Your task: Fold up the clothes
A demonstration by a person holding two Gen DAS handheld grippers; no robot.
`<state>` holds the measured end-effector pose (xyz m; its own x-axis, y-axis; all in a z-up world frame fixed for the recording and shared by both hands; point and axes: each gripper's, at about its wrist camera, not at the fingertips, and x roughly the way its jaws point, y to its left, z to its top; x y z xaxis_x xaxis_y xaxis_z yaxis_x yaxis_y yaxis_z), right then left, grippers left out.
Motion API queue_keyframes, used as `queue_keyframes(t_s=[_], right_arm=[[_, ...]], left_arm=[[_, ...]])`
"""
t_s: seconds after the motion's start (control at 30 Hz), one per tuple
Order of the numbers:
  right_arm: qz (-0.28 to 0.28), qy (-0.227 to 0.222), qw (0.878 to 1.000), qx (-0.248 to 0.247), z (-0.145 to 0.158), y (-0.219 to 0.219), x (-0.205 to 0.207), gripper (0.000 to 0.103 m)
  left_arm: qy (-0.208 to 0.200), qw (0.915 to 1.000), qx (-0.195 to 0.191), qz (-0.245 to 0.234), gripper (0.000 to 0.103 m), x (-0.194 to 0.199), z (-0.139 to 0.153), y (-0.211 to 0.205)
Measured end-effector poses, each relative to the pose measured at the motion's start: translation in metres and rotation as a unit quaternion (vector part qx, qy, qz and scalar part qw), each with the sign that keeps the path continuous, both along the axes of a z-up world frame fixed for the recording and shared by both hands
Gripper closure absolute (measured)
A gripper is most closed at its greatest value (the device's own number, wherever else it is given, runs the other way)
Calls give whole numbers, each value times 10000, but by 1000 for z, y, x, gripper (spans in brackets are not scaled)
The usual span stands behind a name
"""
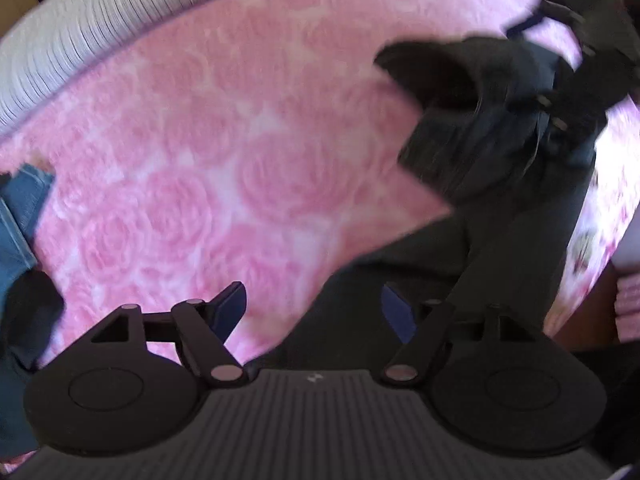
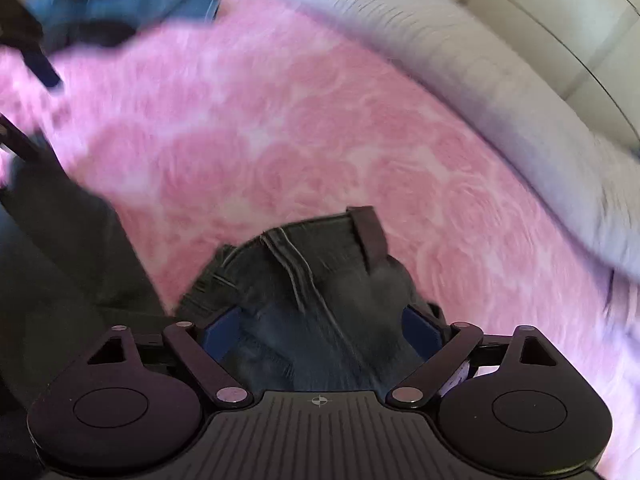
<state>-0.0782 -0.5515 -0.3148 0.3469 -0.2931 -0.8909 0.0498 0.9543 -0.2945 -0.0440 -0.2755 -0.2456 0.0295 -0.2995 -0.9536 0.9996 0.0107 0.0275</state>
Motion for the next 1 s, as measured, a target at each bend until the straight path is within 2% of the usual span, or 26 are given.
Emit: queue_keyframes(t_s=[0.07,0.13,0.17,0.2,0.23,0.3,0.47,0.53,0.67,0.8,0.9,1.0], right_arm=[[25,606,9978,-284,-29,2,20,13],[-202,809,9960,-322,-37,-4,22,20],[-324,828,9956,-292,-35,-8,20,44],[-437,796,9957,-203,-26,-14,14,58],[-550,738,9957,-114,-16,-19,8,62],[-785,499,9957,47,9,-26,-6,80],[-1649,-106,9862,116,81,-52,-68,81],[-2129,-409,9760,213,102,-72,-98,81],[-2964,-1143,9468,525,133,-114,-164,81],[-3291,-1566,9264,946,135,-145,-225,81],[-3381,-1666,9197,1096,130,-166,-268,81],[-3784,-1891,8956,1379,113,-192,-320,81]], left_arm=[[306,9995,74,-68,31,11,-17,7],[581,9981,154,-117,31,21,-33,14],[688,9974,173,-147,31,26,-38,17],[757,9968,180,-200,31,31,-44,19],[783,9964,171,-280,31,36,-49,22],[793,9961,171,-361,31,45,-54,25],[968,9947,164,-318,31,67,-62,29],[1044,9936,183,-386,31,67,-65,26],[1063,9920,195,-656,31,48,-68,13],[1157,9914,-67,-600,31,18,-51,-7],[1161,9916,-226,-524,31,-16,-39,-27],[1125,9924,-313,-374,31,-58,-30,-53]])
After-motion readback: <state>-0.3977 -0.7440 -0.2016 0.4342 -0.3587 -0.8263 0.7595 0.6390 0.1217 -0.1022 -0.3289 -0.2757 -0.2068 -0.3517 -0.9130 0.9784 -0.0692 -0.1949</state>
